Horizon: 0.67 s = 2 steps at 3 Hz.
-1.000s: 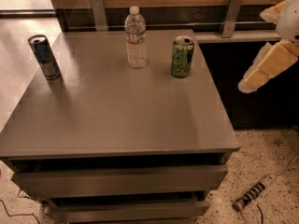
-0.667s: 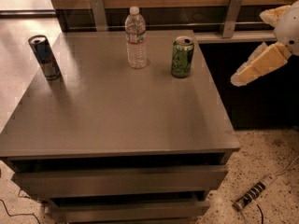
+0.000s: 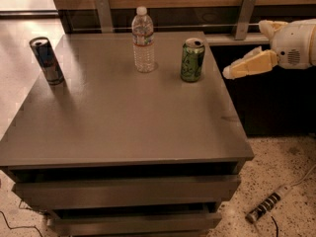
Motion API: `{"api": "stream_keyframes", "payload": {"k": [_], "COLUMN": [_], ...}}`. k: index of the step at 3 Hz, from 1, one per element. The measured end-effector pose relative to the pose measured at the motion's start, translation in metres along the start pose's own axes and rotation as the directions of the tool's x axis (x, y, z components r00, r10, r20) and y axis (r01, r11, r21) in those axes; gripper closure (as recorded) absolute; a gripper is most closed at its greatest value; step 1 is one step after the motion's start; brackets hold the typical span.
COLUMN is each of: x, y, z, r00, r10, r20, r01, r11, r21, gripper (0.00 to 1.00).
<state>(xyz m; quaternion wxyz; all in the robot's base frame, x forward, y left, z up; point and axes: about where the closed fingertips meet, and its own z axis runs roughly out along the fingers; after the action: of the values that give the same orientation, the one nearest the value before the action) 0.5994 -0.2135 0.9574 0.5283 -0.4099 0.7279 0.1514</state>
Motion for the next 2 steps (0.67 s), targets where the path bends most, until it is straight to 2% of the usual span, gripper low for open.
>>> {"api": "stream_keyframes", "payload": {"k": [1,2], "x": [0.000,0.005], "y": [0.000,-0.012], "z": [0.000,0.015], "r00": [1.000,0.999], "r10": [-0.001,0.029], "r20": [-0.001,0.039], "r01": [0.001,-0.029], "r11": [1.0000,0.9996], "r21": [0.000,0.000], "gripper": [0.00,0.00]}}
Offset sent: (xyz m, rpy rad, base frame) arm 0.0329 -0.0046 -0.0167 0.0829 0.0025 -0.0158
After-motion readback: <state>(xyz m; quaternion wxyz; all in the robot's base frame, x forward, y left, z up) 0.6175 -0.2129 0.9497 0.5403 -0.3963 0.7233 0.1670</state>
